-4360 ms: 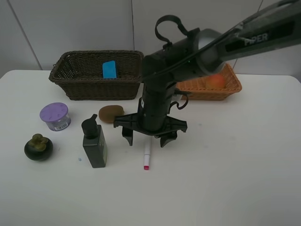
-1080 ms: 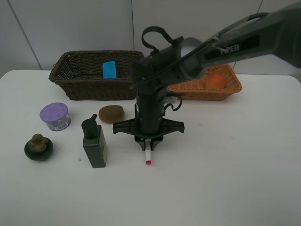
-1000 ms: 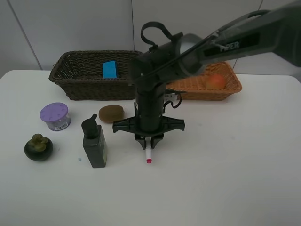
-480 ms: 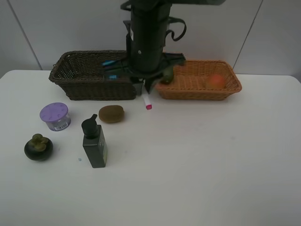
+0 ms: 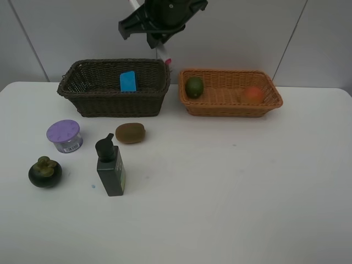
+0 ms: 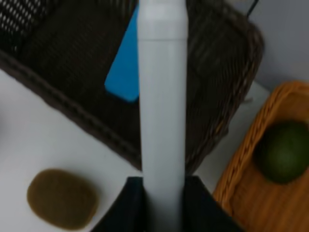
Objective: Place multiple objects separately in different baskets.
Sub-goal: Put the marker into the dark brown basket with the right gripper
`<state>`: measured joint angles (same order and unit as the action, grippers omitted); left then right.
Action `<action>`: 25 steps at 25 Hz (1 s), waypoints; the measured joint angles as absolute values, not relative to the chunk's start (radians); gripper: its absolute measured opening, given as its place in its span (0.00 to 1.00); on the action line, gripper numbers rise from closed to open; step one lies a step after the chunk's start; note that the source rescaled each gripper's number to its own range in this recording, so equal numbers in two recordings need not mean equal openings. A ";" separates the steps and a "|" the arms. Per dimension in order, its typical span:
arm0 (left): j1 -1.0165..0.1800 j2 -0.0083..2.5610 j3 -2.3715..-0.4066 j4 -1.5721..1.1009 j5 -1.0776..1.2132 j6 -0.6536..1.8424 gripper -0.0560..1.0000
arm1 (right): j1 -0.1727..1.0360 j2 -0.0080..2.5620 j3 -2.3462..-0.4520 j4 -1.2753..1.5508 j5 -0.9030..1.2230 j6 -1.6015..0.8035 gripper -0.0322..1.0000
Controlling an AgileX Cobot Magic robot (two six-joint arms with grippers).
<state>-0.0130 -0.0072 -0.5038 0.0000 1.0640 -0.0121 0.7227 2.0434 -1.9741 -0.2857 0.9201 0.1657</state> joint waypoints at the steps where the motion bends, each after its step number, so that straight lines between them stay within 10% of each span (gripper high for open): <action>1: -0.013 -0.007 -0.504 0.000 1.064 -0.012 1.00 | 0.713 2.053 -1.974 -0.287 0.877 0.145 0.05; 25: -0.013 -0.007 -0.504 0.000 1.064 -0.012 1.00 | 0.672 2.427 -1.974 -0.159 0.303 0.083 0.05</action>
<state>-0.0130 -0.0072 -0.5038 0.0000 1.0640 -0.0121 0.6716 2.4272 -1.9741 -0.1587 0.3034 0.0828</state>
